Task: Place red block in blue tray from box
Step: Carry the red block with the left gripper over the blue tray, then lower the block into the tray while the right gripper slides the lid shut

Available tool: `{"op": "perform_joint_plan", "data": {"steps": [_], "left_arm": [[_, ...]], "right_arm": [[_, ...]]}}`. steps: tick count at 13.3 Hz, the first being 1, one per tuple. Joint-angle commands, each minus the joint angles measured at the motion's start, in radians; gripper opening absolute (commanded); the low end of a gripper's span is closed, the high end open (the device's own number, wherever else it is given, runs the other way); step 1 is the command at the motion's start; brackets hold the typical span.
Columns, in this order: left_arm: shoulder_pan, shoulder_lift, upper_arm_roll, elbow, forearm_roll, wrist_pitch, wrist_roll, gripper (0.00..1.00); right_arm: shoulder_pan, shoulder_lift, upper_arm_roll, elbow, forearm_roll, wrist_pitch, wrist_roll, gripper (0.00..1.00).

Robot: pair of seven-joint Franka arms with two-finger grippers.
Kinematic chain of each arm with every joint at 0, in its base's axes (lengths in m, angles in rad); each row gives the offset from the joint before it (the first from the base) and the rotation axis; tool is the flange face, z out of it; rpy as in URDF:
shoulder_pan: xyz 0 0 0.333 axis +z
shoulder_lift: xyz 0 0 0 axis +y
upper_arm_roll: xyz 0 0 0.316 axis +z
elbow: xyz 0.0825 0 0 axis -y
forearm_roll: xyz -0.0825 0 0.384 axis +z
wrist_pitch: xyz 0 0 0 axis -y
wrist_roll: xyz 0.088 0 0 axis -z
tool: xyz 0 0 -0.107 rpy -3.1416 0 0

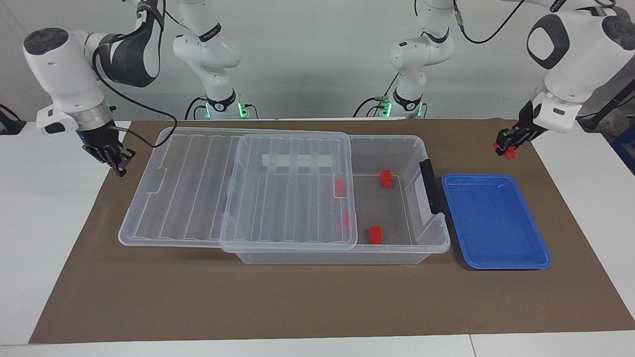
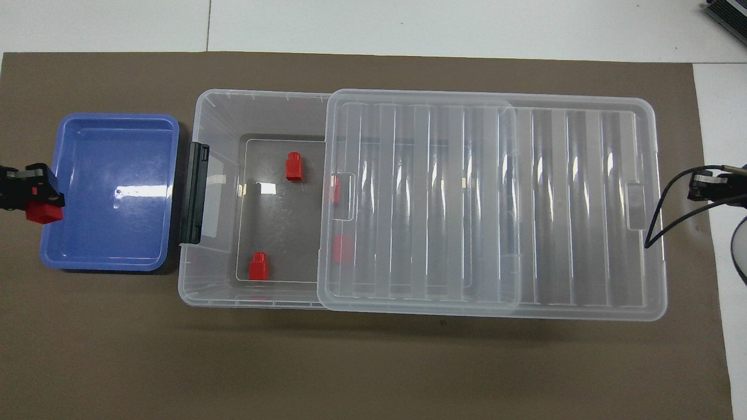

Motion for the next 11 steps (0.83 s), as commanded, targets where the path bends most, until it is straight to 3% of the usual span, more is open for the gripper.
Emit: {"op": "perform_joint_plan", "data": {"steps": [1,8,11], "left_arm": [[-0.007,-0.01,-0.002,-0.142,0.029,0.167,0.038,0.0],[0.005,0.172,-0.001,-0.13,0.133,0.327,0.251,0.0],[0.089,0.247,-0.001,-0.142,0.135,0.41,0.302,0.0]], "right_arm": [[-0.02,-0.022,0.007,-0.079,0.004,0.052,-0.015,0.0],[0.05,-0.017,0.01,-0.079,0.004,0.047,-0.006,0.0],[0.103,-0.016,0.012,-0.079,0.013,0.046,-0.004,0.0]]}}
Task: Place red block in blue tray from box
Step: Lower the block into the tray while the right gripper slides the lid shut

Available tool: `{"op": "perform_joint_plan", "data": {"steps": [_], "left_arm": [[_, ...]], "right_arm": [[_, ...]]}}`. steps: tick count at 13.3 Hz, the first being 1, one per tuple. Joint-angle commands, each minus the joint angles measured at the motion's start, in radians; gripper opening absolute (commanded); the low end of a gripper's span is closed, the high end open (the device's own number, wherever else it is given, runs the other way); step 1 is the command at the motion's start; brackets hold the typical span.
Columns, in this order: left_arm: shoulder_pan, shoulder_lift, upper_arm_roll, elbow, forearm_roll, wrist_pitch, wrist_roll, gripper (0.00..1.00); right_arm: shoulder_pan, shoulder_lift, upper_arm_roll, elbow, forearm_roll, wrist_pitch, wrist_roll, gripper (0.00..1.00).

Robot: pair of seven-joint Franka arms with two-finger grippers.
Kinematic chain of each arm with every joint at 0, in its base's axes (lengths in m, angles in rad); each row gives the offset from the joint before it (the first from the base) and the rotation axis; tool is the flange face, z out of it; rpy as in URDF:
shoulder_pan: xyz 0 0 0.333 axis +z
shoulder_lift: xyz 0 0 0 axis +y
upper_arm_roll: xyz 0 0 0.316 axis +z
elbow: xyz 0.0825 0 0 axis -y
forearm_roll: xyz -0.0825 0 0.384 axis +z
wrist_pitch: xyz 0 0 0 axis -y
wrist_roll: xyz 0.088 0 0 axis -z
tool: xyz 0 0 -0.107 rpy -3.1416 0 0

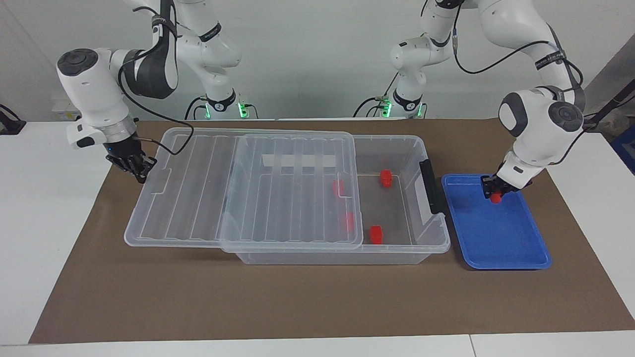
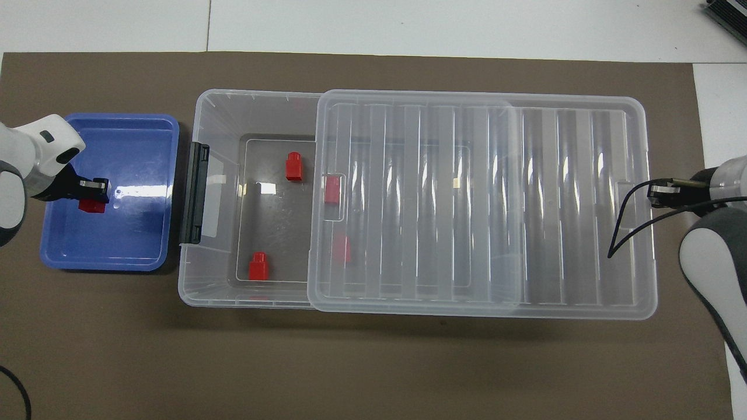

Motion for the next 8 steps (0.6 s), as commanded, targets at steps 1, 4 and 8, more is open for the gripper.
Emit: {"op": "perform_joint_plan", "data": {"steps": [1,4,8], "left_arm": [[0.057,0.068,-0.005,-0.007,0.019,0.093,0.051,0.0],[0.051,0.079,-0.005,-0.076,0.016,0.197,0.037,0.0],[0.01,0.098,-0.008,-0.077,0.002,0.237,-0.039,0.0]], "right_arm": [[0.044,-0.016,0.004,-0.021,0.025,0.012,-0.003,0.0],[0.118,-0.017,0.004,-0.023,0.043,0.003,0.051,0.0],[0.21,-0.019,0.004,-0.024,0.045,0.002,0.123,0.0]]}}
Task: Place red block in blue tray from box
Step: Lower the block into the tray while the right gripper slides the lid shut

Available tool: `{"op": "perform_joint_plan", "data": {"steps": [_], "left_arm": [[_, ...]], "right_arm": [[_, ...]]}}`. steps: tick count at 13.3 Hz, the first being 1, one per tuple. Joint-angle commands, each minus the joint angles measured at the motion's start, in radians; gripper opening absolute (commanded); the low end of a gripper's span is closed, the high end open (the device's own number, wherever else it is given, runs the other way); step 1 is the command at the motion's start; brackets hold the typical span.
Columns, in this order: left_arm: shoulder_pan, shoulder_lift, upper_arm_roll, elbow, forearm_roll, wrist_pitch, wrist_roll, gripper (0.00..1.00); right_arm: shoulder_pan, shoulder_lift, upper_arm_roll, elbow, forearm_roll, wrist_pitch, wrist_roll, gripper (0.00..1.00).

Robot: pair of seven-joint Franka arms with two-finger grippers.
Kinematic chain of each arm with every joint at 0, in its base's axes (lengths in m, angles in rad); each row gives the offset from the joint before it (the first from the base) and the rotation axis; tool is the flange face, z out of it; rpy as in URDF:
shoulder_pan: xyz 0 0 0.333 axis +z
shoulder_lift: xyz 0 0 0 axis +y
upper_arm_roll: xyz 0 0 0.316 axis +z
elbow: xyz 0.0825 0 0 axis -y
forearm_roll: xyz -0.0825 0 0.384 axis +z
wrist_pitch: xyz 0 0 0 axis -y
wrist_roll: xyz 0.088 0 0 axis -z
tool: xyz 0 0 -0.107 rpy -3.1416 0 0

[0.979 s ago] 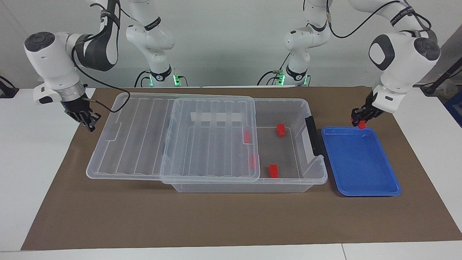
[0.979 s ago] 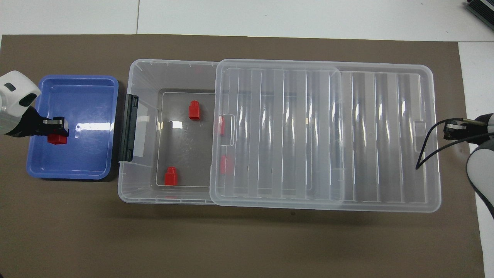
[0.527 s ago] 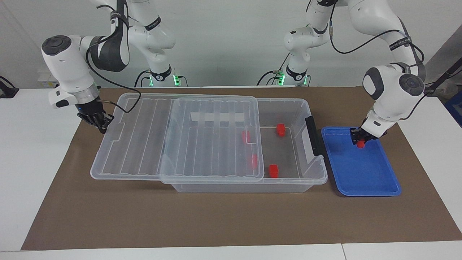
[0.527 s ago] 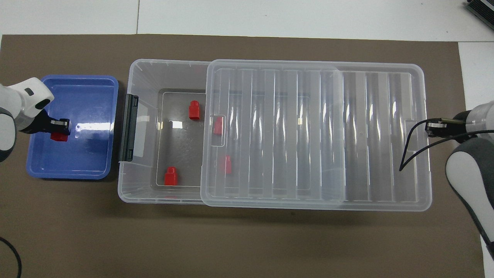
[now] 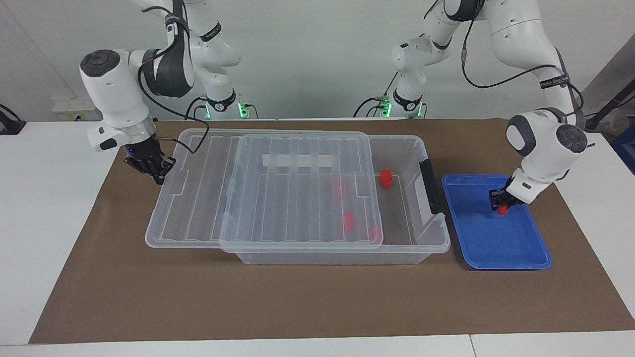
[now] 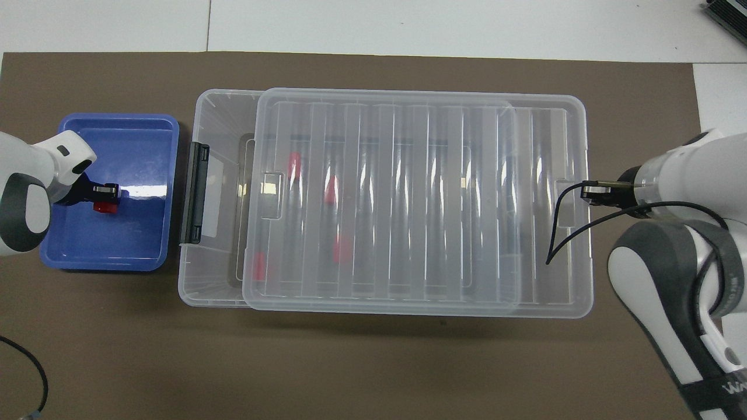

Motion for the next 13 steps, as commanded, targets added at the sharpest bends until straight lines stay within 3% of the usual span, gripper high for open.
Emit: {"op": "perform_joint_plan", "data": {"steps": [1,13], "left_arm": [[-0.064,-0.009,0.008,-0.033,0.002,0.034,-0.055,0.0],[-0.06,-0.018,0.011,-0.085,0.005,0.065,-0.017,0.0]], "right_arm": [[0.046,-0.019,-0.001,-0.024,0.023,0.002,0.022,0.0],[0.163,-0.008,-0.001,-0.028,0.064,0.059,0.048,0.0]]}}
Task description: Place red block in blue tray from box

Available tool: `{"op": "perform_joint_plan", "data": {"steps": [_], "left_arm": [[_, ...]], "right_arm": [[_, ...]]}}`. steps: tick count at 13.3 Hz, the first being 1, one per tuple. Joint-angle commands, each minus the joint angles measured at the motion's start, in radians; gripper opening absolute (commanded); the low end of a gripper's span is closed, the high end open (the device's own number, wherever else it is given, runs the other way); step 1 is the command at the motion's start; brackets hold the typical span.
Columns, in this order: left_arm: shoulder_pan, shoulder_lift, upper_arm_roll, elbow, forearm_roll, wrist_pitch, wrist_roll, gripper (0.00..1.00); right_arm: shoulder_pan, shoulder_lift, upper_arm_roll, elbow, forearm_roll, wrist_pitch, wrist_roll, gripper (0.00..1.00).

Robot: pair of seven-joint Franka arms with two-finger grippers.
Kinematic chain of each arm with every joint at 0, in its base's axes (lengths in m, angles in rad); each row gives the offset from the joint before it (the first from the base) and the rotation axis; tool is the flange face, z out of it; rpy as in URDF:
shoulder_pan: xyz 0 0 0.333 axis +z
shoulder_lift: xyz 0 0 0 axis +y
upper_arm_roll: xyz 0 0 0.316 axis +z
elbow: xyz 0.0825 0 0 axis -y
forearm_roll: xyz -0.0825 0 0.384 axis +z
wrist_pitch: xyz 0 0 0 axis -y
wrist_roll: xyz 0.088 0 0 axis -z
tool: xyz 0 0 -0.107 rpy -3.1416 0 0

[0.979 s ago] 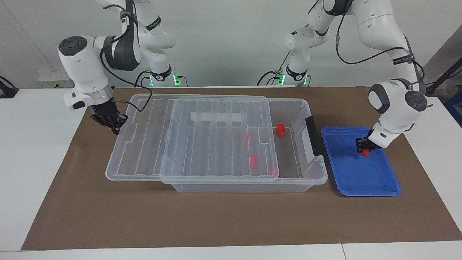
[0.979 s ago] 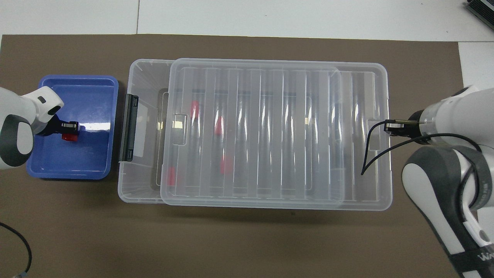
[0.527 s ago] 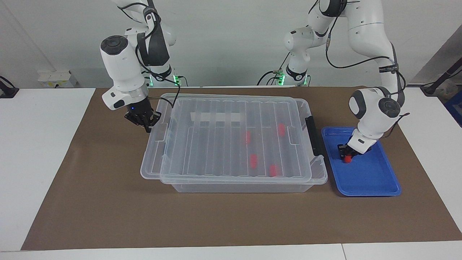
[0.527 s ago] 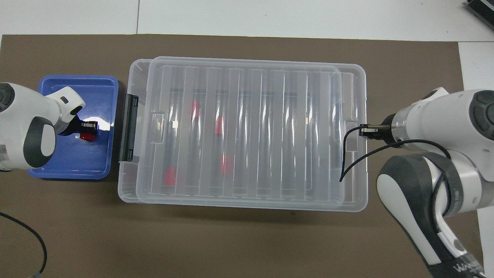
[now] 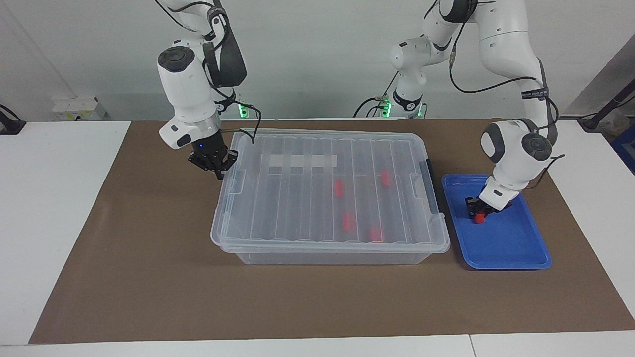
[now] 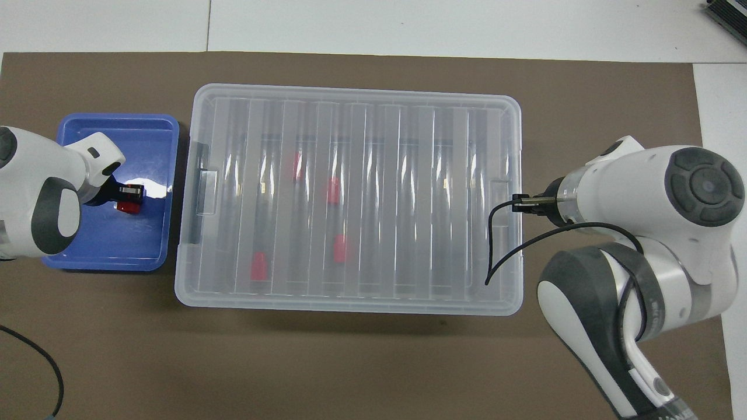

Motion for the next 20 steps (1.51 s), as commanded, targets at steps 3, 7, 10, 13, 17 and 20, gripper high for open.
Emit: {"op": "perform_joint_plan", "data": {"steps": [3,7,10,13,17,20], "left_arm": [[0.0,-0.016,0.005,-0.036,0.005,0.011,0.016,1.0],[-0.047,-0.103,0.002,0.156,0.005,-0.366,0.011,1.0],[-0.081,-0.237,-0.006,0.213,0.005,-0.593,0.013,1.0],[-0.096,-0.382,-0.015,0.198,0.002,-0.734,0.02,1.0],[-0.123,-0.401,-0.017,0.192,0.001,-0.748,0.014,1.0],[-0.127,-0.401,-0.018,0.196,0.001,-0.736,0.016,1.0]], "right_arm": [[-0.007,-0.007,-0.003,-0.015,0.019,0.019,0.015,0.0],[-0.049,-0.021,-0.008,-0.002,0.019,-0.047,0.017,0.15],[-0.119,-0.055,-0.011,0.005,0.019,-0.091,0.017,1.0],[-0.182,-0.056,-0.011,0.102,0.017,-0.205,0.003,1.0],[-0.21,-0.012,-0.013,0.29,0.002,-0.334,0.003,1.0],[-0.212,0.059,-0.013,0.476,-0.003,-0.484,0.003,1.0]]}}
